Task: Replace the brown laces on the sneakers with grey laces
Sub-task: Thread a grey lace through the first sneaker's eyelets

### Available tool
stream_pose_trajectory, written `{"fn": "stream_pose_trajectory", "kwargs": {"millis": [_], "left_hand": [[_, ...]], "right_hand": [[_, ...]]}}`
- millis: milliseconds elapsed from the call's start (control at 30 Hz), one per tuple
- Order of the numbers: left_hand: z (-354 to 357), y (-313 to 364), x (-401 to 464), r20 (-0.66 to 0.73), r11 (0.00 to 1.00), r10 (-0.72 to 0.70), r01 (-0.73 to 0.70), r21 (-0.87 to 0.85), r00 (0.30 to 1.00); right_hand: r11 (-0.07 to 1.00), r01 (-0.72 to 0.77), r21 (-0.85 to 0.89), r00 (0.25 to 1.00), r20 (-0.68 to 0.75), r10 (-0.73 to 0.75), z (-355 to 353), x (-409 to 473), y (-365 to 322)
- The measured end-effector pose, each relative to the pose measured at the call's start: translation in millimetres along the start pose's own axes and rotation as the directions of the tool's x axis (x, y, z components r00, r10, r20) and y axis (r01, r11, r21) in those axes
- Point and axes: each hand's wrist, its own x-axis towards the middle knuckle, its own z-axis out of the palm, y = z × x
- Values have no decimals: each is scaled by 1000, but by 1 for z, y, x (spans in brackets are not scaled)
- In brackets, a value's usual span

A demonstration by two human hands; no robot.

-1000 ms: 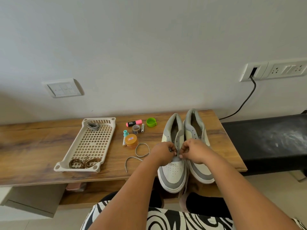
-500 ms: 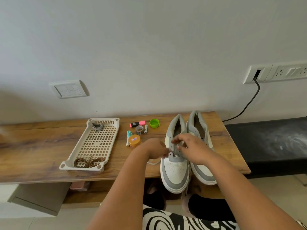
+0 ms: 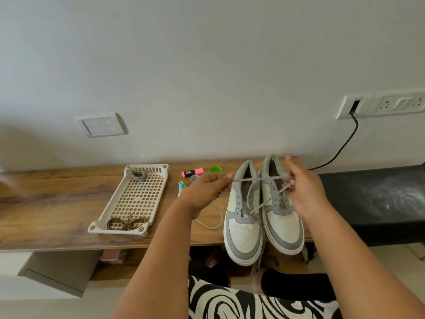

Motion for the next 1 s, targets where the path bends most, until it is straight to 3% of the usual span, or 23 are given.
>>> {"fn": "stream_pose_trajectory", "kwargs": {"millis": [67,133,167,233,267,333,400,500,533,567,600,633,667,700,767,800,900,1000], "left_hand": [[-2,-3,1,-33,999,10,-9,35,999],[2,-4,1,-25,997,11,-9,76,1000],[8,-4,1,3,996,13,-13,93,1000],[19,0,2,62,992,21,-28,120,998],[23,2,2,79,992,29,-38,120,996],[26,4,3,71,995,37,-43,91,997],[20,0,4,21,998,35,-36,60,999],[5,-7,3,-57,1000,13,-12,15,998],[1,-10,4,-70,1000,10,-9,6,998],[-1,-10,4,-72,1000,11,-11,-3,997],[-1,-11,5,-69,1000,14,-14,-1,998],[2,-10,6,-59,1000,15,-14,8,998],[6,-9,8,-39,999,19,-18,28,999],[12,-8,10,-15,999,23,-22,48,1000],[23,-5,11,26,997,37,-38,63,999],[25,-4,11,34,997,39,-41,61,999],[20,-10,12,15,997,25,-26,67,1000],[7,-17,12,-29,998,-11,12,65,1000]], "right_hand": [[960,61,-273,994,-72,-83,-12,7,4],[772,187,-608,982,90,-167,-11,3,10],[728,268,-631,961,223,-161,-7,0,13],[820,247,-517,910,414,-13,7,-12,18],[847,211,-488,878,476,56,13,-15,21],[859,220,-462,855,515,58,20,-14,24],[880,195,-432,911,412,0,13,-3,20],[909,79,-410,996,-6,-90,-17,19,6],[828,83,-554,978,-115,-176,-29,24,4],[641,96,-761,948,-126,-291,-38,26,3],[426,139,-894,927,-33,-372,-40,27,6],[301,237,-924,920,114,-375,-35,24,8],[321,338,-885,924,247,-292,-24,19,12],[439,396,-806,918,360,-165,-10,11,16],[670,385,-635,846,533,19,16,-4,26],[724,365,-585,830,557,31,25,-7,30],[763,316,-565,883,469,-19,23,2,23],[722,194,-664,981,127,-147,-10,26,10]]}}
